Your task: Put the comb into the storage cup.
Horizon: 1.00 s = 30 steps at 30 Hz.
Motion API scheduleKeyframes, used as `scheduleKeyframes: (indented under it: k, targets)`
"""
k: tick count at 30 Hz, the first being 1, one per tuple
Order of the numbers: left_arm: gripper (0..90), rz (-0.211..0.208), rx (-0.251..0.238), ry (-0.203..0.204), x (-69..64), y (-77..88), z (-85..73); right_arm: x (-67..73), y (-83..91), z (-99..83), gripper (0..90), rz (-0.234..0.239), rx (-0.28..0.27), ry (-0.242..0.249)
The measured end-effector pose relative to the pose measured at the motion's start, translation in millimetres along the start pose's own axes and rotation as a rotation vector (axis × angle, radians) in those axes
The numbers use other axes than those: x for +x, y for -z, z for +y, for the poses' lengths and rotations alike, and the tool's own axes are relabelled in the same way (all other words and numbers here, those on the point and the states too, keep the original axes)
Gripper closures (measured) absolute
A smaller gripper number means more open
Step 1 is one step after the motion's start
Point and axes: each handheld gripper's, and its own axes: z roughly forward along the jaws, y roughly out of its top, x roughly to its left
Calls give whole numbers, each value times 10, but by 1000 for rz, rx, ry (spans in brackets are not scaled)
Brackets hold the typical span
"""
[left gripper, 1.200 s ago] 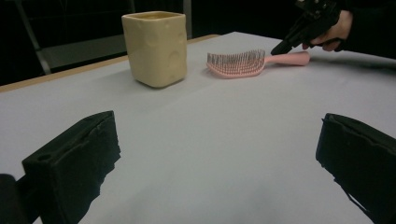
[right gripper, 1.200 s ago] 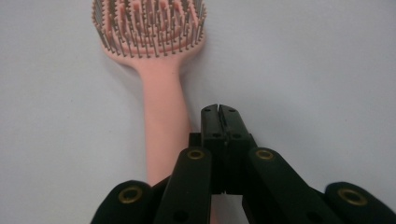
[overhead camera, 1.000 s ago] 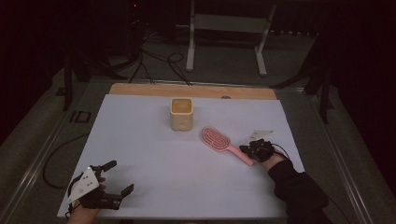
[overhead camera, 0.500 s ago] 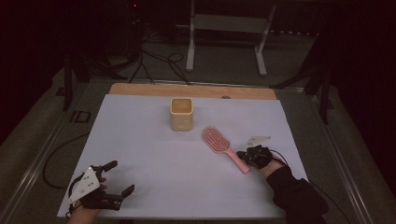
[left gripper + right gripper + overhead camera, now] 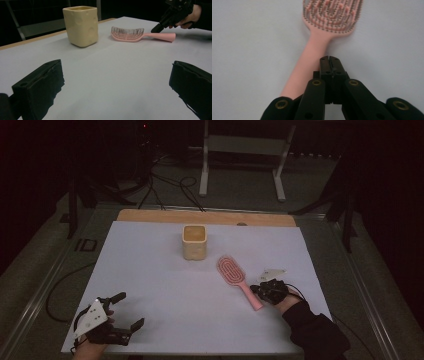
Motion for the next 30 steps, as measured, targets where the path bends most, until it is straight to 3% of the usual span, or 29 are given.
scheduleKeyframes:
  k: [8, 16, 19, 24, 30]
  targets:
    - [0, -1, 2, 2, -3, -6, -1, -90, 165, 13, 900, -77, -35, -41]
    - [0, 2, 6, 1, 3, -6, -2, -62, 316, 89, 878, -110, -60, -77]
    - [0, 5, 2, 2, 1, -1, 0, -24, 389, 170, 842, -115, -74, -109]
    - [0, 2, 5, 2, -1, -5, -1, 44, 454, 292, 772, -121, -89, -118]
    - [0, 3, 7, 3, 4, -3, -3, 120, 467, 400, 608, -116, -82, -118]
